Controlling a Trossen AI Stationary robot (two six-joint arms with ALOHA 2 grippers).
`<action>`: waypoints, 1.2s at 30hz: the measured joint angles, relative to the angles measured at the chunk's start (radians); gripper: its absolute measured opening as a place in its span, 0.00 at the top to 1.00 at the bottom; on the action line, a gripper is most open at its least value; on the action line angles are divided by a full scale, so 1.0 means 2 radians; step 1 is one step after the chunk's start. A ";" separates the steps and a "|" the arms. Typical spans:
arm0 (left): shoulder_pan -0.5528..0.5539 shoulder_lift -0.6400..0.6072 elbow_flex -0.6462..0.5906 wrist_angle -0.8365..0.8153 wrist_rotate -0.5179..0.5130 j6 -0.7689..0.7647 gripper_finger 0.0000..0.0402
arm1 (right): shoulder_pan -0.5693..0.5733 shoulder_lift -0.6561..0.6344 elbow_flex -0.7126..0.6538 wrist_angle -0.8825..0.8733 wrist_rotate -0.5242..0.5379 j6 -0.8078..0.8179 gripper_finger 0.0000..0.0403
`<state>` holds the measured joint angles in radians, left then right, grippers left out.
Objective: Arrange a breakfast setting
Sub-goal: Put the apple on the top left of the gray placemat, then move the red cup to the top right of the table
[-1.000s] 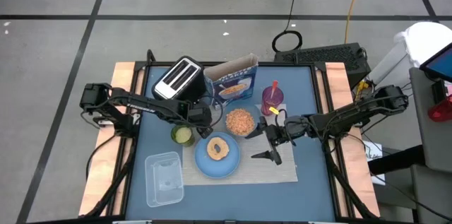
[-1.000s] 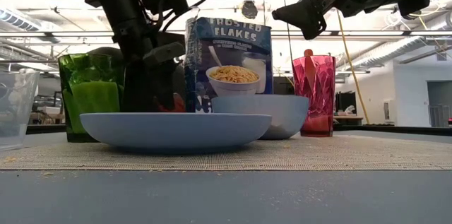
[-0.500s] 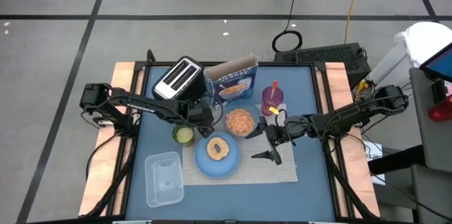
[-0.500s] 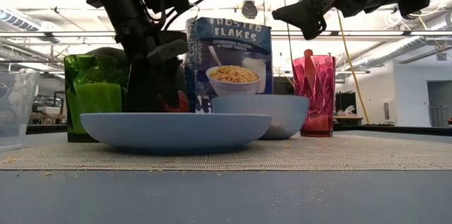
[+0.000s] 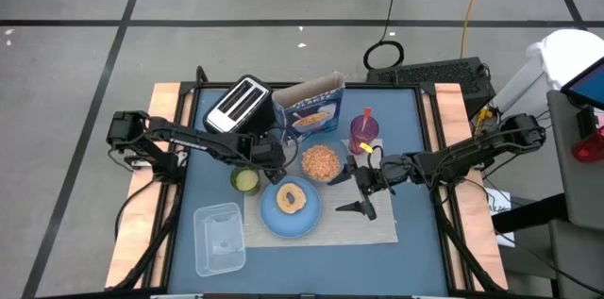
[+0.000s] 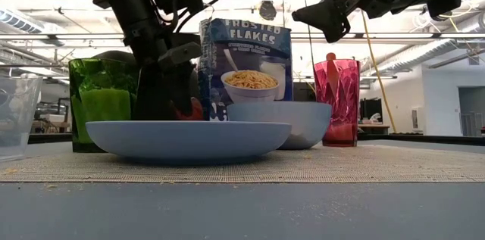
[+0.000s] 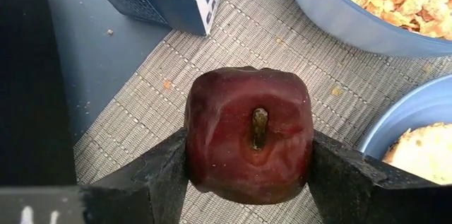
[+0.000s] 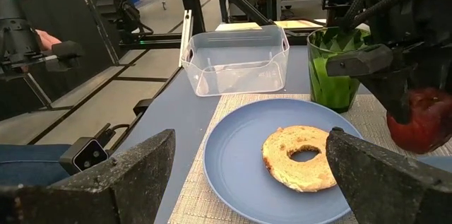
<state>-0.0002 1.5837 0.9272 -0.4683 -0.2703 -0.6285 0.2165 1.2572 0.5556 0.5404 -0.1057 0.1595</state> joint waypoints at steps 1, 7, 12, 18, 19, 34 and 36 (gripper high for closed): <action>0.000 0.000 0.000 0.000 0.000 0.000 0.39 | 0.000 0.000 0.000 0.000 0.000 0.000 0.12; 0.000 0.000 0.000 0.000 0.005 -0.001 0.27 | 0.000 0.000 0.000 0.000 0.000 0.000 0.12; 0.000 0.000 0.000 0.001 0.005 -0.002 0.17 | 0.000 0.000 0.000 0.000 0.000 0.000 0.12; 0.000 0.000 0.000 0.001 0.005 -0.002 0.15 | 0.000 0.000 0.000 0.000 0.000 0.000 0.12; 0.000 0.000 0.000 0.001 0.005 -0.002 0.15 | 0.000 0.000 0.000 0.000 0.000 0.000 0.12; 0.000 -0.007 0.000 0.001 0.006 -0.004 0.15 | 0.000 0.000 0.000 -0.002 0.000 0.000 0.12; 0.000 -0.009 0.000 0.002 0.006 -0.004 0.15 | 0.000 0.000 0.000 -0.003 0.000 0.000 0.12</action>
<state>-0.0002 1.5649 0.9264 -0.4645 -0.2584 -0.6369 0.2169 1.2572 0.5556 0.5337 -0.1058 0.1596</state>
